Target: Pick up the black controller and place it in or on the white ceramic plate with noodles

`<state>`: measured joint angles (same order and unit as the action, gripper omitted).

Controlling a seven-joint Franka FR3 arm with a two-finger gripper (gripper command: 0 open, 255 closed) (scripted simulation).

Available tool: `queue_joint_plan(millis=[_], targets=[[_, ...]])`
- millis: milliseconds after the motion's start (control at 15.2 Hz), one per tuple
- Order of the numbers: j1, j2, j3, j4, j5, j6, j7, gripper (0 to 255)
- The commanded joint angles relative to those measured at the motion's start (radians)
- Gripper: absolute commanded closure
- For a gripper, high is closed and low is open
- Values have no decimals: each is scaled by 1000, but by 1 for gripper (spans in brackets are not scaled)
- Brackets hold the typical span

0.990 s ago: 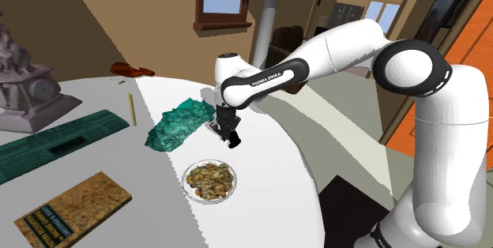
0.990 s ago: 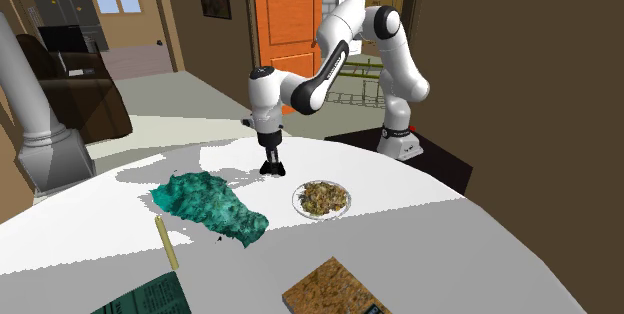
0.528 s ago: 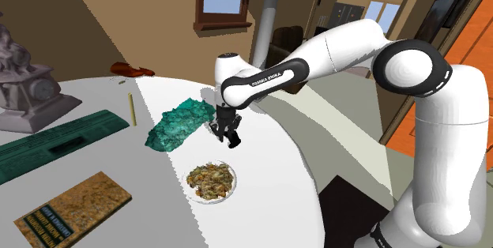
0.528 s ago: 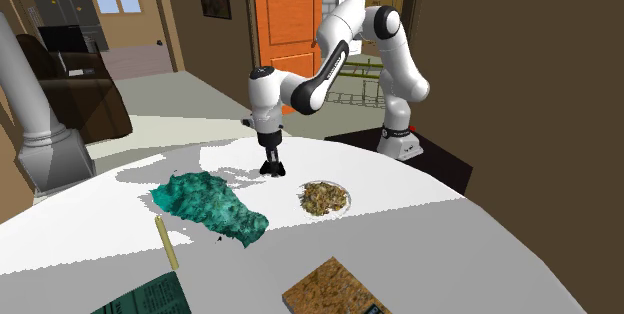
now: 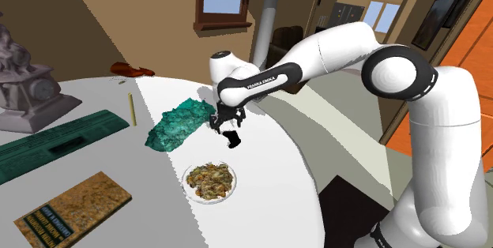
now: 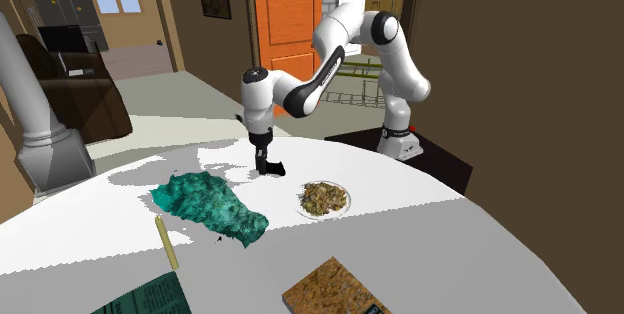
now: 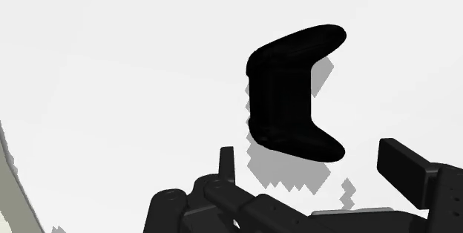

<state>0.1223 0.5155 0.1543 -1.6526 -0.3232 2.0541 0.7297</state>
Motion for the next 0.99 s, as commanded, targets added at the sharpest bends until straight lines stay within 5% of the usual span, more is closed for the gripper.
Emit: queue_joint_plan(millis=[0,660,726,924], targets=[[-1,13,-5,-10,-7,22,7,0],[-3,27,-9,-23,-13,49,11,0],[-3,27,-9,-23,-13,49,11,255],[-3,27,-9,-23,-13,49,11,255]])
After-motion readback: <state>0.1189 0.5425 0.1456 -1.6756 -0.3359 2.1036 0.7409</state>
